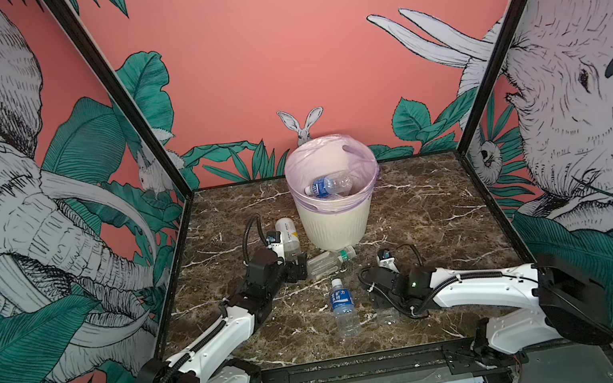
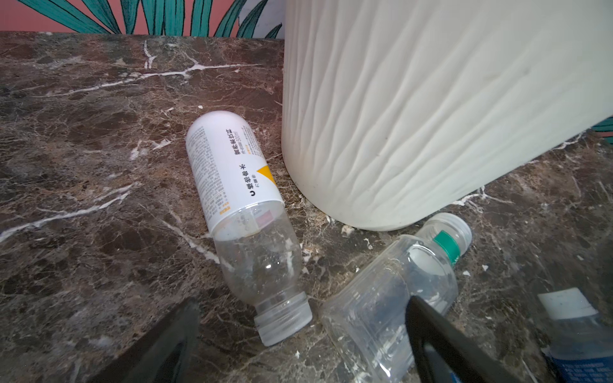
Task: Throw the plastic bottles in the bin
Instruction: 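Lower the right gripper onto the Pocari Sweat bottle and close it, then lift the Pocari Sweat bottle and carry it over the bin with the right gripper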
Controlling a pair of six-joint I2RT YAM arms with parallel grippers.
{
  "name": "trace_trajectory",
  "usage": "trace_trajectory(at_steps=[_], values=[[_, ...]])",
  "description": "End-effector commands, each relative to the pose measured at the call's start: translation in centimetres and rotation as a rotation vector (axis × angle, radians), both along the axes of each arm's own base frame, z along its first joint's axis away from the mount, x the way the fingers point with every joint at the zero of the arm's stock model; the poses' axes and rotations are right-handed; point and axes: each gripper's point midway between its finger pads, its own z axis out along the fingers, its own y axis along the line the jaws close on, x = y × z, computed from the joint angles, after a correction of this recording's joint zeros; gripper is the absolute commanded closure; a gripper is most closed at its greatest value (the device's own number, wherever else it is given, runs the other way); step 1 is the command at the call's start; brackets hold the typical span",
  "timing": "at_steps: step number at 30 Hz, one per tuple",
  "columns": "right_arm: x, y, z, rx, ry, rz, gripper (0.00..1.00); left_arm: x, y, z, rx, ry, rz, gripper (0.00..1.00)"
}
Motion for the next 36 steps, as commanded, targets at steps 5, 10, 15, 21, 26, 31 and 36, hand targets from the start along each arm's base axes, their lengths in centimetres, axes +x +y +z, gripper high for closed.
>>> trace_trajectory(at_steps=[5, 10, 15, 21, 26, 31, 36], values=[[-0.7, 0.4, -1.9, 0.002, 0.055, 0.022, 0.17, 0.4, 0.2, 0.3, -0.012, -0.008, 0.017, 0.03], [-1.0, 1.0, -2.7, 0.007, 0.082, 0.042, 0.23, 0.4, 0.1, 0.2, -0.01, -0.005, 0.015, 0.03], [-1.0, 1.0, -2.9, -0.002, 0.085, 0.057, 0.32, 0.4, 0.1, 0.4, -0.012, -0.011, 0.012, 0.03], [-0.9, 0.4, -2.3, -0.008, 0.058, 0.065, 0.47, 0.4, 0.1, 0.3, -0.013, -0.007, 0.012, 0.03], [-0.5, 0.0, -1.1, -0.014, 0.012, 0.08, 0.49, 0.5, 0.0, 0.2, -0.019, -0.007, 0.01, 0.03], [0.2, -1.4, 1.3, -0.045, -0.082, 0.071, 0.5, 0.5, -0.1, -0.1, -0.016, -0.001, 0.008, 0.03], [0.9, -2.0, 5.6, 0.005, -0.245, 0.1, 0.49, 0.6, -0.2, -0.1, -0.02, 0.002, 0.008, 0.03]])
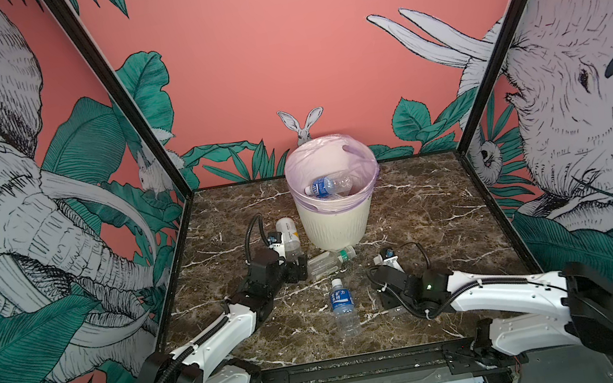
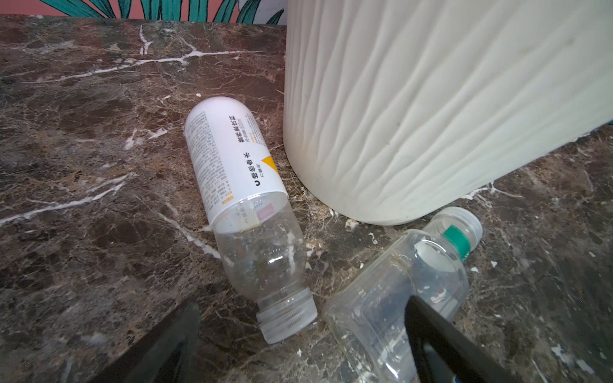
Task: Throw the plastic bottles in the bin
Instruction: 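Lift the Pocari Sweat bottle and carry it over the bin with the right gripper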
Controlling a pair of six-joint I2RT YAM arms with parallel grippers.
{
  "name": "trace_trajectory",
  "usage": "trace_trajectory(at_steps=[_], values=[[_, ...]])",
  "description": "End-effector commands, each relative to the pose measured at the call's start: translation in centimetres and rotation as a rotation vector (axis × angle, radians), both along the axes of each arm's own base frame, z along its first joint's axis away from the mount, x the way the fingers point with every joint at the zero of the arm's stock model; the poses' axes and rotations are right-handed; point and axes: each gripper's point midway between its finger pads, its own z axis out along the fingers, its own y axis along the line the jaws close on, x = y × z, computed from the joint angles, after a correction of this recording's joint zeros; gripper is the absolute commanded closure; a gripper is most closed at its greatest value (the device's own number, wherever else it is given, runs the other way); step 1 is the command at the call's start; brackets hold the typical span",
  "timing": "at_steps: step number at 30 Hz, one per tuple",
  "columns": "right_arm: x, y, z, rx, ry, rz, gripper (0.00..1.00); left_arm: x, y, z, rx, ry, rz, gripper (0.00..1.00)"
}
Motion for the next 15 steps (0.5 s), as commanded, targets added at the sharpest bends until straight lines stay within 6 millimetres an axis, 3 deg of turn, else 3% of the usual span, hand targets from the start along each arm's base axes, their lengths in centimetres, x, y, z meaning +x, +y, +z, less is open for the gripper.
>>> trace_trajectory(at_steps=[1, 11, 15], values=[[0.8, -1.7, 3.0, -0.021, -0.145, -0.002, 0.49, 0.5, -0.1, 0.8, -0.028, -0.02, 0.008, 0.03], [1.4, -3.7, 12.5, 0.089, -0.44, 0.032, 0.5, 0.5, -0.2, 0.6, -0.035, -0.017, 0.007, 0.03], [1.6, -4.0, 15.3, 0.086, -0.506, 0.05, 0.5, 0.5, -0.2, 0.7, -0.034, -0.019, 0.007, 0.03]])
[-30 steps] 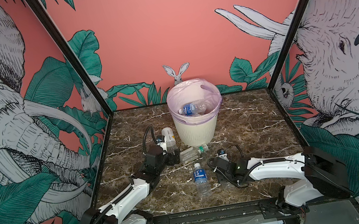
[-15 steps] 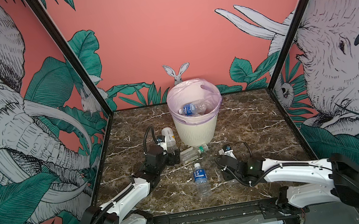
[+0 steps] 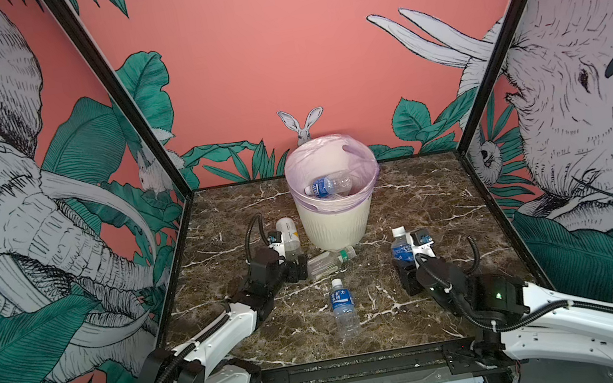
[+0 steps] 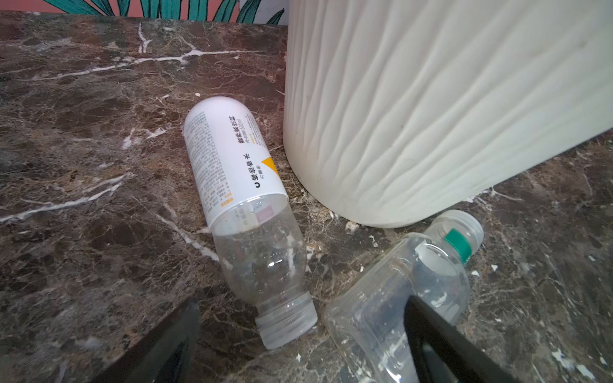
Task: Throw the plastic bottles in the bin
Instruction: 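Lift the Pocari Sweat bottle and carry it over the bin with the right gripper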
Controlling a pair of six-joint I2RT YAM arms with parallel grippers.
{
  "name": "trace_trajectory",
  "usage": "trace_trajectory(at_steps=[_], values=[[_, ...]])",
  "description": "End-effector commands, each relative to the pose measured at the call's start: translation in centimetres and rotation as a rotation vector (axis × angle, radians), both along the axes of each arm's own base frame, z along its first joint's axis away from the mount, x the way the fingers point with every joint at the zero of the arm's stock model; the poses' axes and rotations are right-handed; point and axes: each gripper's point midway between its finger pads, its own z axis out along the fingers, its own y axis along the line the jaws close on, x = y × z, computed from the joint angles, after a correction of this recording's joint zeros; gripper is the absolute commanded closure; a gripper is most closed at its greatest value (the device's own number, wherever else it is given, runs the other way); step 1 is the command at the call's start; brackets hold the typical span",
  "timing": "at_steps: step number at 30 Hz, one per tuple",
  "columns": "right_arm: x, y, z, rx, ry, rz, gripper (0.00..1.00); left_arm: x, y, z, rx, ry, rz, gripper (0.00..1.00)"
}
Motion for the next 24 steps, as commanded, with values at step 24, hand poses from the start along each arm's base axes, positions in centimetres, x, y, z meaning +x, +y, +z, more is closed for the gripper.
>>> trace_trajectory(at_steps=[24], values=[[1.4, 0.7, 14.6, -0.015, -0.323, 0.054, 0.49, 0.3, -0.1, 0.9, -0.022, -0.021, 0.003, 0.03]])
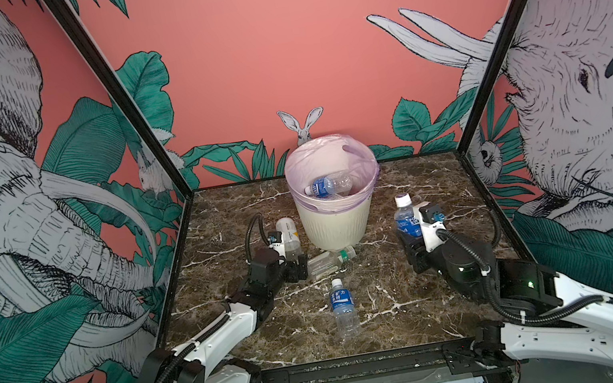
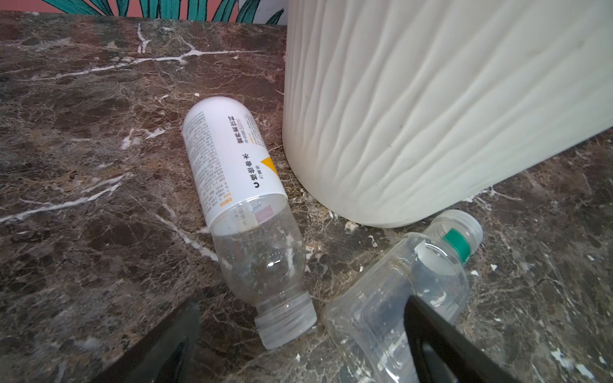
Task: Throw the plastic bottles in the bin
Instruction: 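Lift the Pocari Sweat bottle and carry it over the bin with the right gripper, then open the right gripper to drop the Pocari Sweat bottle into the bin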
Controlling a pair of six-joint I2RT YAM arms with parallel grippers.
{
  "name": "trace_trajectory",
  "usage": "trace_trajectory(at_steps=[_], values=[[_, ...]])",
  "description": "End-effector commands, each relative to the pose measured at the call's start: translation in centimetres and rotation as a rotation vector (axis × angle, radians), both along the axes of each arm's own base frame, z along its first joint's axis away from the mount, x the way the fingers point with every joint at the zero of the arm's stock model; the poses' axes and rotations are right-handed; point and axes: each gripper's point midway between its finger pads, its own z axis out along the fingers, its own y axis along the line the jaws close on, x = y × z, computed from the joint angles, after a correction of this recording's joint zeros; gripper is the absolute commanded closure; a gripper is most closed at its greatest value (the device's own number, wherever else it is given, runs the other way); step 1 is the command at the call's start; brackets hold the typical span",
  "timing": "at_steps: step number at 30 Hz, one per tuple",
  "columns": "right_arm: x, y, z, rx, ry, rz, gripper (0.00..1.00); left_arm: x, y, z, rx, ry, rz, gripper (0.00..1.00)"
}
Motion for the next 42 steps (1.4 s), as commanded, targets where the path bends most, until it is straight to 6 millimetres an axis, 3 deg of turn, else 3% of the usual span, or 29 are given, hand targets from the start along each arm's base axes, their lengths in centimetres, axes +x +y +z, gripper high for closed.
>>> trace_trajectory(at_steps=[1, 10, 15, 17, 18, 20, 21, 23, 25, 28, 31, 42], values=[[0.3, 0.8, 3.3, 0.029, -0.073, 0.015, 0.49, 0.3, -0.1, 0.8, -0.022, -0.02, 0.003, 0.03], [3.0, 4.9, 8.8, -0.063, -0.153, 0.036, 0.5, 0.3, 0.1, 1.1, -0.023, -0.025, 0.007, 0.03], [7.2, 7.8, 12.4, -0.072, -0.15, 0.04, 0.52, 0.5, 0.0, 1.2, -0.031, -0.023, 0.005, 0.03], [10.2, 9.5, 13.5, -0.064, -0.137, 0.049, 0.52, 0.5, -0.1, 1.1, -0.033, -0.02, 0.004, 0.03], [11.9, 10.3, 13.7, -0.07, -0.121, 0.054, 0.46, 0.5, -0.1, 1.0, -0.032, -0.019, 0.003, 0.03], [16.3, 11.8, 13.0, -0.105, -0.06, 0.02, 0.11, 0.6, -0.1, 0.9, -0.033, -0.015, 0.005, 0.03], [17.8, 12.0, 12.9, -0.128, -0.042, -0.004, 0.01, 0.7, 0.0, 0.8, -0.034, -0.011, 0.008, 0.03], [19.8, 10.8, 14.7, -0.152, -0.074, -0.104, 0.01, 0.7, 0.1, 0.8, -0.04, -0.006, 0.01, 0.04], [20.1, 9.7, 17.1, -0.116, -0.116, -0.127, 0.01, 0.6, 0.4, 1.1, -0.048, -0.009, 0.014, 0.04], [18.7, 8.5, 20.3, -0.049, -0.182, -0.113, 0.01, 0.5, 0.6, 1.5, -0.052, -0.02, 0.02, 0.04], [16.8, 7.6, 21.7, -0.005, -0.216, -0.077, 0.01, 0.5, 0.7, 1.8, -0.058, -0.027, 0.02, 0.04], [13.6, 3.9, 17.9, -0.044, -0.175, -0.098, 0.01, 0.4, 0.5, 1.5, -0.064, -0.017, 0.013, 0.03]])
